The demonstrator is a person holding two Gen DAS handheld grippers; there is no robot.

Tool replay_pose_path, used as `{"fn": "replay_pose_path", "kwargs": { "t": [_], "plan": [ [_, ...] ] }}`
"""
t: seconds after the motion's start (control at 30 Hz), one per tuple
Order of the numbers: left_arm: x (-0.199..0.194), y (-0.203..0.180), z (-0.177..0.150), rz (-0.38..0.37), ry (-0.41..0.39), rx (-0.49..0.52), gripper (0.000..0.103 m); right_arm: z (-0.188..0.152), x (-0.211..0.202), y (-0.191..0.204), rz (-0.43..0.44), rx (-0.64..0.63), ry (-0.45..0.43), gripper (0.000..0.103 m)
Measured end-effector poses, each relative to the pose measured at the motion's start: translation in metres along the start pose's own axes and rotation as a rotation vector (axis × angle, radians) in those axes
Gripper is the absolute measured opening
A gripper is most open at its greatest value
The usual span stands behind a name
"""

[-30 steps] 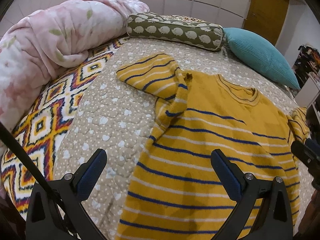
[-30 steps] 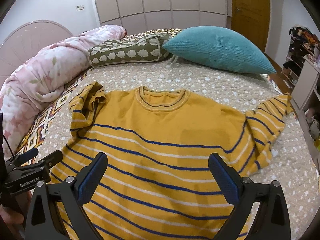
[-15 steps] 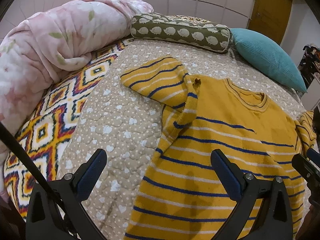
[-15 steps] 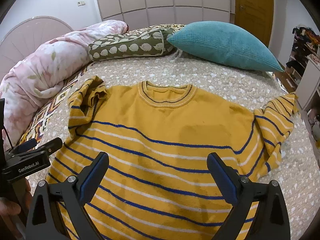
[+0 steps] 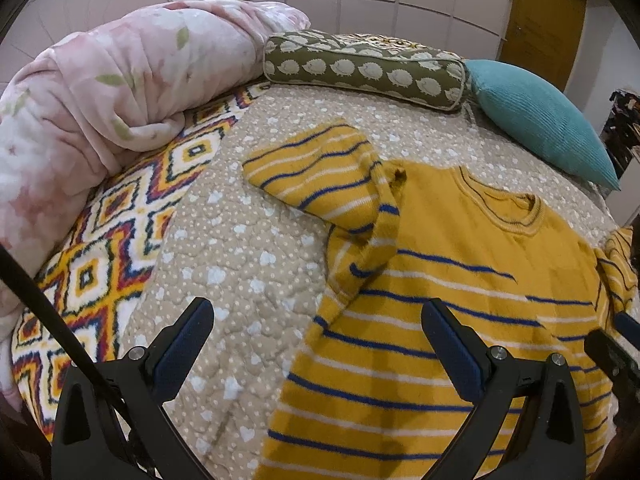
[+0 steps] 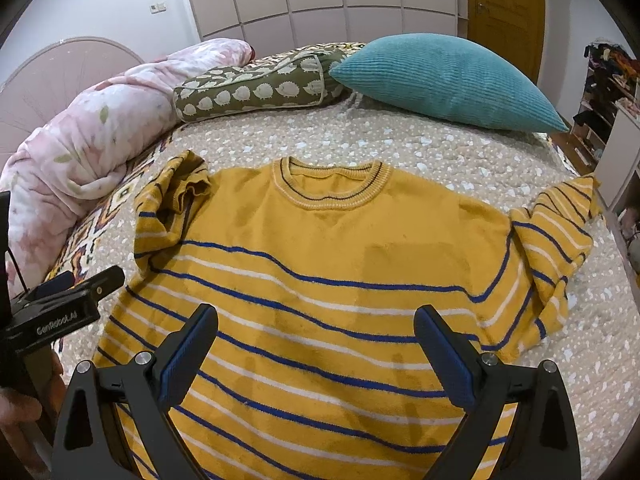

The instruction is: Fold small clothes

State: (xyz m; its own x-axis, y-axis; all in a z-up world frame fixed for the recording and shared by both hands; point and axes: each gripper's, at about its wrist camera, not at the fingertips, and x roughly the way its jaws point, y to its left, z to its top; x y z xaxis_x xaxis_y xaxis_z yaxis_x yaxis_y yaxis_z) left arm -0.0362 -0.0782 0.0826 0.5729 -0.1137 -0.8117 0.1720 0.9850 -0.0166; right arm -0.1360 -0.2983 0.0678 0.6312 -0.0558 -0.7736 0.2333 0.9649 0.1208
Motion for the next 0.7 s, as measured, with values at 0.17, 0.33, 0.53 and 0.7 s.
{"fn": "replay_pose_path", "kwargs": {
  "t": [0.17,0.33,0.53,0.7],
  "plan": [
    [0.006,0.001,0.012,0.002,0.005,-0.004,0.103,0.001,0.003,0.003,0.007,-0.017,-0.004,0.1],
    [0.015,-0.004,0.026,-0.009,0.012,-0.003,0.103,0.002,0.006,0.003,0.008,-0.021,0.006,0.1],
    [0.03,-0.005,0.037,0.0,0.022,-0.022,0.103,0.001,0.006,0.0,0.01,-0.013,0.008,0.1],
    [0.041,0.0,0.043,0.005,0.026,-0.04,0.103,0.001,0.009,0.001,0.022,-0.024,0.014,0.1]
  ]
}}
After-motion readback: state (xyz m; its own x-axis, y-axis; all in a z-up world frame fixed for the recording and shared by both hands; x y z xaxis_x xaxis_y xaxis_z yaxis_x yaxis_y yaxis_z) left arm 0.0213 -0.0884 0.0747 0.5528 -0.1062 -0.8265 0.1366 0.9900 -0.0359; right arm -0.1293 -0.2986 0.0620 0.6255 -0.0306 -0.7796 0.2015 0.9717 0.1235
